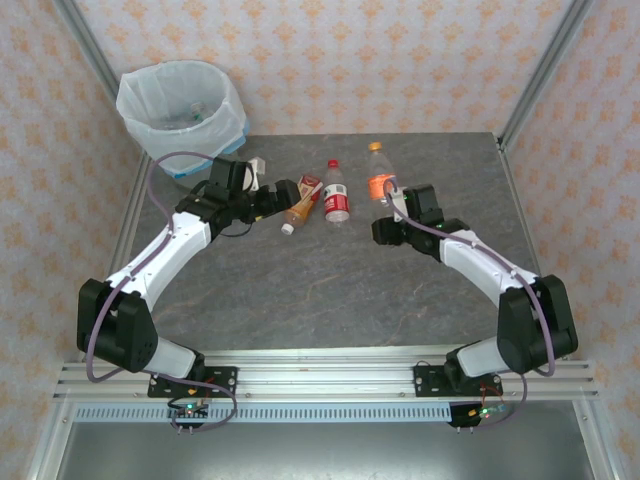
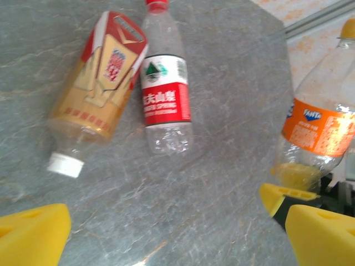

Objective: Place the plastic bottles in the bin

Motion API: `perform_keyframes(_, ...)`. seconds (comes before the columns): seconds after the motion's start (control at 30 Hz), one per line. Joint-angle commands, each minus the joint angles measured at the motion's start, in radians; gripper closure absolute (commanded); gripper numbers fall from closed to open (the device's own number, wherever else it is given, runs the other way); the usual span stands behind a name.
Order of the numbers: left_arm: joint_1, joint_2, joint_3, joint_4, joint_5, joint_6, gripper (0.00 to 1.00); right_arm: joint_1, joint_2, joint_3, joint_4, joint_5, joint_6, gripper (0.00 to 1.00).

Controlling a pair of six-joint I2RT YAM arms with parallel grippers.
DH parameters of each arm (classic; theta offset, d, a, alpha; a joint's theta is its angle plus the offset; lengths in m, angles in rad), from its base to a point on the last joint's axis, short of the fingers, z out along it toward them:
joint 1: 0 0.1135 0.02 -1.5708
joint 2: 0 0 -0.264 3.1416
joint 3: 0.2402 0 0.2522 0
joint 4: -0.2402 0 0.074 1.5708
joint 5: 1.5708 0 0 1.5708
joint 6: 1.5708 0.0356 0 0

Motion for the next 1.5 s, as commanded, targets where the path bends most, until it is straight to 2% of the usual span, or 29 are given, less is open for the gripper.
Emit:
perform_keyframes(0.0, -0.015, -0.032, -0.032, 0.108, 0.092, 0.001, 0.0, 0.066, -0.043, -0.05, 0.154, -0.088, 0.121, 0.66)
perform_keyframes(0.13, -0.024, -0.044, -0.049, 0.184, 0.176, 0.01, 0.0, 0.167, -0.041, -0.105, 0.329, -0.093, 0.246, 0.66)
perform_keyframes(0.43, -0.034, -0.025, -0.08, 0.275, 0.233, -0.052, 0.0, 0.34, 0.043, -0.114, 0.583, -0.06, 0.376, 0.66)
perform_keyframes(0.67, -0.048, -0.018, -0.083, 0.295, 0.266, -0.042, 0.0, 0.404, 0.09, -0.094, 0.634, -0.125, 0.388, 0.65)
perform_keyframes(0.83, -0.057, -0.017, -0.064, 0.211, 0.188, -0.002, 0.04, 0.423, 0.1, -0.073, 0.666, -0.185, 0.411, 0.65)
perform_keyframes(0.93, -0.058, -0.008, -0.073, 0.239, 0.204, -0.021, 0.05, 0.432, 0.113, -0.048, 0.642, -0.233, 0.394, 0.64)
perform_keyframes(1.1, -0.06, 0.005, -0.071, 0.224, 0.187, -0.024, 0.15, 0.457, 0.159, 0.003, 0.639, -0.299, 0.394, 0.63)
perform_keyframes(1.27, -0.06, 0.001, -0.073, 0.22, 0.169, -0.024, 0.38, 0.459, 0.187, 0.008, 0.746, -0.304, 0.461, 0.61)
perform_keyframes(1.33, -0.06, -0.001, -0.072, 0.213, 0.164, -0.021, 0.42, 0.459, 0.189, 0.007, 0.746, -0.283, 0.459, 0.59)
perform_keyframes(1.43, -0.06, -0.002, -0.065, 0.2, 0.16, -0.013, 0.46, 0.459, 0.189, 0.001, 0.734, -0.231, 0.461, 0.5)
perform_keyframes(1.47, -0.06, -0.004, -0.062, 0.199, 0.162, -0.011, 0.46, 0.458, 0.185, -0.003, 0.729, -0.207, 0.462, 0.43)
